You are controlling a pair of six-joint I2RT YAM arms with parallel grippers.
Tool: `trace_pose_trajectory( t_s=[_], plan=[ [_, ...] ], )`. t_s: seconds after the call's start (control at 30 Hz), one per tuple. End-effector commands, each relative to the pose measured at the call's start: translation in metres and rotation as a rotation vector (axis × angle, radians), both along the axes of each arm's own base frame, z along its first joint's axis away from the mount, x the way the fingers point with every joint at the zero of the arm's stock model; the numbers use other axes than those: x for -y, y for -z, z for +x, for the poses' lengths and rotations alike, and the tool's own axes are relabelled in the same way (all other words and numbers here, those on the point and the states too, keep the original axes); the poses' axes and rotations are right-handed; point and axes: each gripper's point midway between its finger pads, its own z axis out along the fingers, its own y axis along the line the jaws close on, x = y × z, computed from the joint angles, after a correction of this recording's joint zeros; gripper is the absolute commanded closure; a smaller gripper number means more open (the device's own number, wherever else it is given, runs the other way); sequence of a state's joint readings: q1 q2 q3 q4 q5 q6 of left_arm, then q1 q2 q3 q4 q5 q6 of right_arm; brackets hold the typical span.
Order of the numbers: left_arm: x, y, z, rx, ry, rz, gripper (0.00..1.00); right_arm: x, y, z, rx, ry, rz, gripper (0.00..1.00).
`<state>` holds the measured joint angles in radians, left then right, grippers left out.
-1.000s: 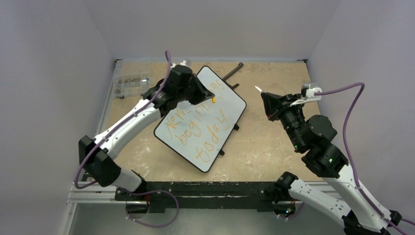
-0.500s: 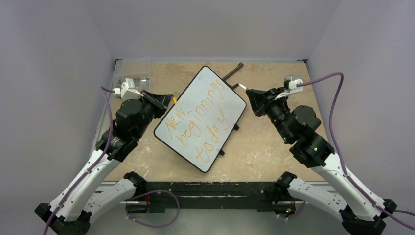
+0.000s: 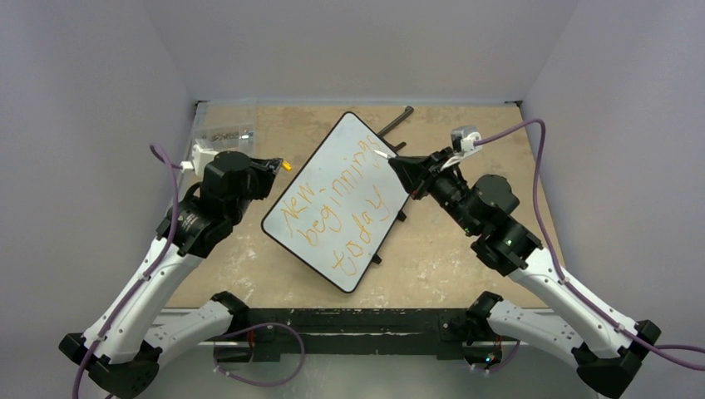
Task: Write a sentence on the whiteboard
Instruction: Insert the whiteboard marker without the cap into the pen cap.
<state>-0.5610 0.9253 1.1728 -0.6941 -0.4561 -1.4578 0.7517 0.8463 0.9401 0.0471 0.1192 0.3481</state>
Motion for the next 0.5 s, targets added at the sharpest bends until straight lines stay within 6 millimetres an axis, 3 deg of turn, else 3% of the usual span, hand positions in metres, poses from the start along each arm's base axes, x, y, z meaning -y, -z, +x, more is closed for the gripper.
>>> trace_pose_trajectory(
  t_s=[0.0, 0.3, 0.47],
  plan=[
    [0.004, -0.007, -0.009, -0.057, -0.054, -0.225, 1.0, -0.025, -0.023, -0.011, 0.115, -0.143, 0.058, 1.0],
    [0.022, -0.009, -0.017, -0.112, -0.006, -0.376, 1.0, -0.053, -0.02, -0.021, 0.177, -0.299, 0.02, 1.0],
    [0.03, 0.001, -0.018, -0.171, -0.017, -0.472, 1.0, -0.065, -0.014, -0.025, 0.187, -0.362, 0.0, 1.0]
  ],
)
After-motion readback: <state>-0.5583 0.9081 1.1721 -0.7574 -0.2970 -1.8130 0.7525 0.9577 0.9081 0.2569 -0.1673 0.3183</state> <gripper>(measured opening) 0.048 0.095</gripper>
